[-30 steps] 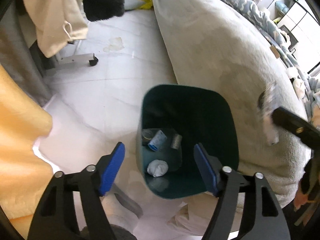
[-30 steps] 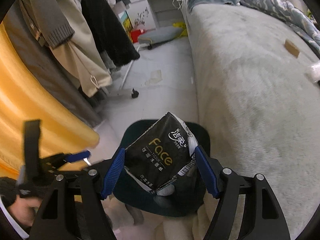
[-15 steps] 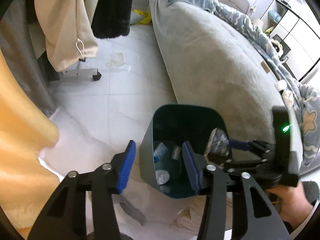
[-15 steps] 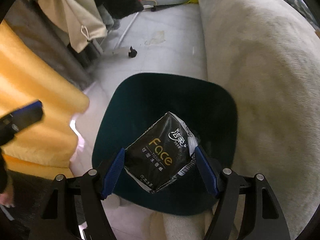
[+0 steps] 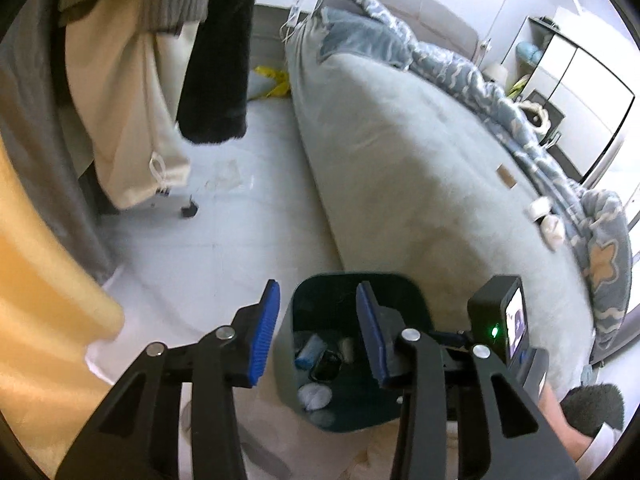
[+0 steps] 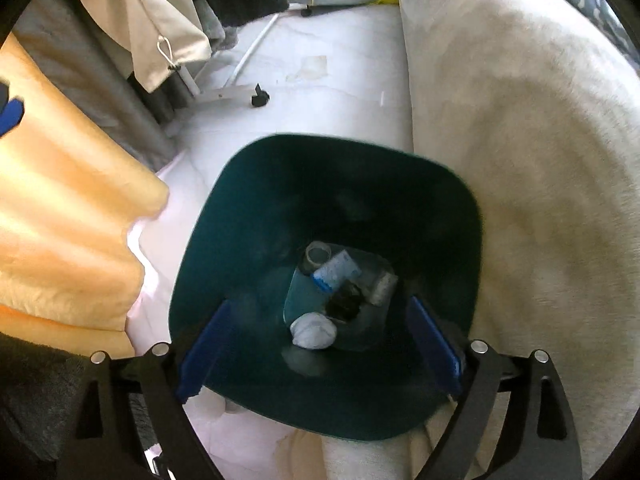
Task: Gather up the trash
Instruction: 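Move both tools back over the bed toward the tissue ball and bubble wrap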
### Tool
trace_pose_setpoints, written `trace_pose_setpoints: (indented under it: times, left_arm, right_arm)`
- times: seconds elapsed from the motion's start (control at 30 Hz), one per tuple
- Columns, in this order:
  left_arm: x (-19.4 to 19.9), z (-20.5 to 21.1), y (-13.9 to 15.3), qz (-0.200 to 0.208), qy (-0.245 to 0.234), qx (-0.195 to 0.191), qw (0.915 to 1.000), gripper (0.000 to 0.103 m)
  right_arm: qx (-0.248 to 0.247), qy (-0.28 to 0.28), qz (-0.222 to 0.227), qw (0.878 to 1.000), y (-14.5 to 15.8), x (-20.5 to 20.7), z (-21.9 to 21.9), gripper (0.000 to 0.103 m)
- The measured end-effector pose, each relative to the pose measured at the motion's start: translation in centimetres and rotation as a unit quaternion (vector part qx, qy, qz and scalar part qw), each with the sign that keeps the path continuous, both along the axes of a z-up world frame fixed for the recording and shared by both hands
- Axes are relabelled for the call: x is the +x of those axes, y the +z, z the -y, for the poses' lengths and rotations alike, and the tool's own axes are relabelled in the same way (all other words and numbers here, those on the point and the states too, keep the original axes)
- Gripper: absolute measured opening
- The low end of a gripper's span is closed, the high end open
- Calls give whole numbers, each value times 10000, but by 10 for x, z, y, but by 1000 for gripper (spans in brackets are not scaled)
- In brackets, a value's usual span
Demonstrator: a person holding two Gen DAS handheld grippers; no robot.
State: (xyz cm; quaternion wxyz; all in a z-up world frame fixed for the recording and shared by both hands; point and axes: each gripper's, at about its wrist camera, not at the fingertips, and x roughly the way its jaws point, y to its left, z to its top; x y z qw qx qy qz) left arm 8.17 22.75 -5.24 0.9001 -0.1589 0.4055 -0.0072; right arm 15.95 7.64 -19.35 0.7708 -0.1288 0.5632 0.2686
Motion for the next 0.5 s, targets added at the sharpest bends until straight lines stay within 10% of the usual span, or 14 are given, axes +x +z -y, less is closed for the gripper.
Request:
trace_pose_setpoints:
  times: [0.5]
  left_arm:
    - [22, 65, 53, 707, -607, 47, 9956, 42]
  right_arm:
    - [402, -106, 1122, 9928, 84, -11, 56, 90]
